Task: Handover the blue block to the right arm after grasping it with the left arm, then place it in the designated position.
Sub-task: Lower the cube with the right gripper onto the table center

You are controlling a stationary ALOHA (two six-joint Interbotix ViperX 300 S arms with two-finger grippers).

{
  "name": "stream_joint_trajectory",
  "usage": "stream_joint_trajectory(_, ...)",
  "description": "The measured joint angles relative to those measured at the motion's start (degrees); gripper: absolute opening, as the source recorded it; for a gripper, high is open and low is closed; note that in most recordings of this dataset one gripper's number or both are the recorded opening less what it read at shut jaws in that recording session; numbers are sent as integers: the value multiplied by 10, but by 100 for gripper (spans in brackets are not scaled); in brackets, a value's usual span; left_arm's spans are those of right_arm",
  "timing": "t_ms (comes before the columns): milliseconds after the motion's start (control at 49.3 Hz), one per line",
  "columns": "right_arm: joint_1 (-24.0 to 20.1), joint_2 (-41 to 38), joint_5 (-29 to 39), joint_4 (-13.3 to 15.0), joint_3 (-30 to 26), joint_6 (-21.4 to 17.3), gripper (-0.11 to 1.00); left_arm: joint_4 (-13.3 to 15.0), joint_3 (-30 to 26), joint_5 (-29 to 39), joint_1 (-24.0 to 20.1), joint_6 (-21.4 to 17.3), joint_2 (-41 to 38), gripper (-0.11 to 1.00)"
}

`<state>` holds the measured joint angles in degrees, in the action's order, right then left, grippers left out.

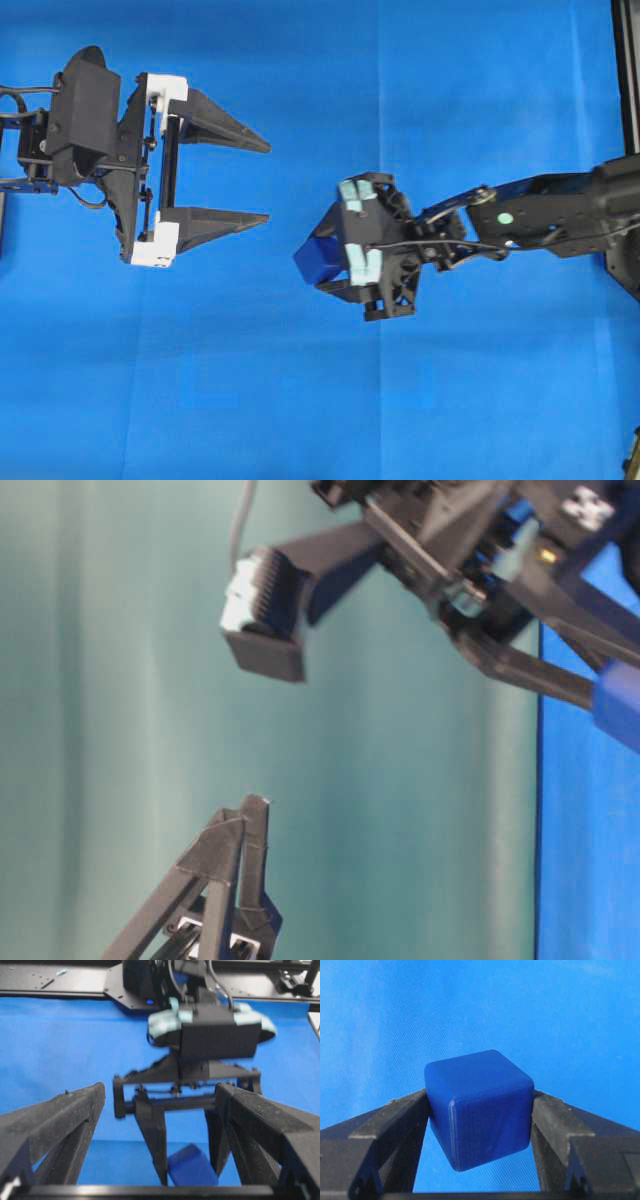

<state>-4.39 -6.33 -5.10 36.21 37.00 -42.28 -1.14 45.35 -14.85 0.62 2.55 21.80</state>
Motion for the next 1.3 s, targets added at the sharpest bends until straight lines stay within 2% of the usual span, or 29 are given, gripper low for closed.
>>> stream_joint_trajectory(385, 11, -70, -29, -3, -28, 0, 52, 0, 0, 0, 0, 0, 0, 93)
stream_joint_trajectory(548, 20, -73, -31, -11, -28, 0, 52, 0, 0, 0, 0, 0, 0, 93)
stream_joint_trajectory(953, 21, -74, -38, -13, -28, 0, 52, 0, 0, 0, 0, 0, 0, 93)
stream_joint_trajectory(1156, 21, -85, -39, -30, -33, 0, 52, 0, -1, 0, 1, 0, 0, 93)
stream_joint_trajectory(1197, 22, -88, -40, -34, -34, 0, 56, 0, 0, 0, 2, 0, 0, 93)
stream_joint_trajectory(1298, 22, -91, -40, -43, -36, -1, 85, 0, -1, 0, 3, 0, 0, 93)
